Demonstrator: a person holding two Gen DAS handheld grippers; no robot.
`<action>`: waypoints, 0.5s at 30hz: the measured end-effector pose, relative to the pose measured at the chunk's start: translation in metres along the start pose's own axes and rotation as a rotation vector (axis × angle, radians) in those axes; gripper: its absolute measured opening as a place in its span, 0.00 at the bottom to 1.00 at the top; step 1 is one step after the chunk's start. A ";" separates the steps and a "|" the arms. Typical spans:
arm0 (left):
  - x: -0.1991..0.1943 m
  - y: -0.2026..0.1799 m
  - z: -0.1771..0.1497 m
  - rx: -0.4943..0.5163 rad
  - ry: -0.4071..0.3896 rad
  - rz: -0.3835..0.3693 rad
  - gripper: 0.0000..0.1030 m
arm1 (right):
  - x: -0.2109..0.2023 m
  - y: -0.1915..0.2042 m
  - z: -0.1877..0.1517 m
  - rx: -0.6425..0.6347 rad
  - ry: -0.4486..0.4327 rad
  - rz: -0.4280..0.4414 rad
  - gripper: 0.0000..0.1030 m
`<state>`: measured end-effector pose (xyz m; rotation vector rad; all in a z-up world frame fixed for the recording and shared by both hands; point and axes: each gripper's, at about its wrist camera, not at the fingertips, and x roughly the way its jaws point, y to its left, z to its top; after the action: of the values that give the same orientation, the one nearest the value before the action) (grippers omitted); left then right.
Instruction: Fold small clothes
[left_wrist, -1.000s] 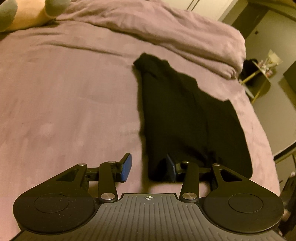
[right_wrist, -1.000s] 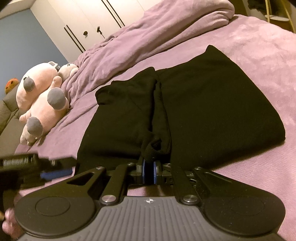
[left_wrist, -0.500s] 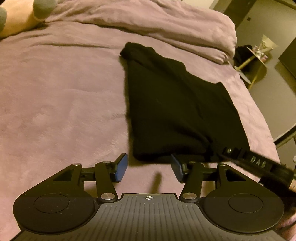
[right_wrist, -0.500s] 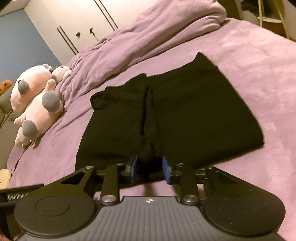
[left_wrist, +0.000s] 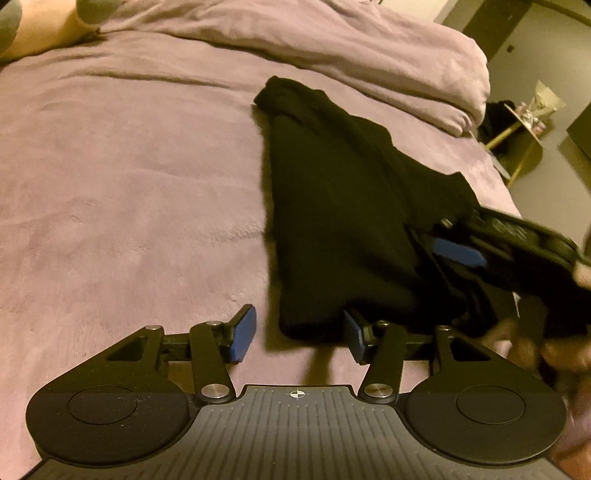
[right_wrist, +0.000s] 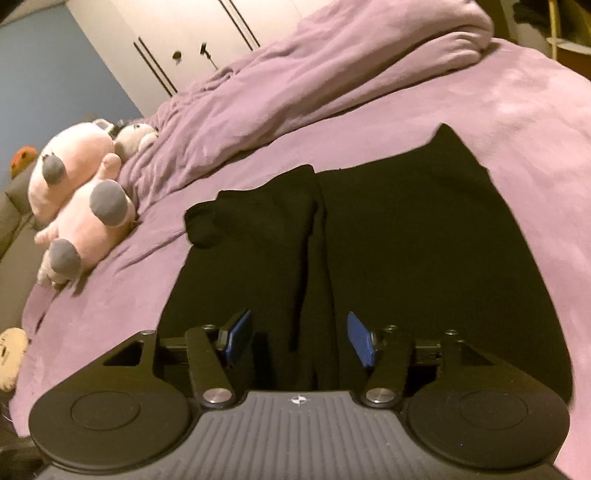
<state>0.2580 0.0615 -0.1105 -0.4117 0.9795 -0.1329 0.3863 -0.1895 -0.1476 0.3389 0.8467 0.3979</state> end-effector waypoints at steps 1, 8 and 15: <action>0.000 0.001 0.000 -0.005 0.000 -0.003 0.54 | 0.008 0.001 0.006 -0.007 0.007 0.000 0.55; -0.001 -0.004 -0.002 0.032 -0.007 0.009 0.54 | 0.035 0.016 0.024 -0.073 0.018 0.062 0.26; -0.002 -0.007 -0.004 0.046 -0.008 0.016 0.55 | 0.040 0.015 0.025 -0.073 0.019 0.071 0.29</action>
<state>0.2539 0.0544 -0.1084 -0.3621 0.9701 -0.1393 0.4267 -0.1612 -0.1519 0.2984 0.8375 0.4978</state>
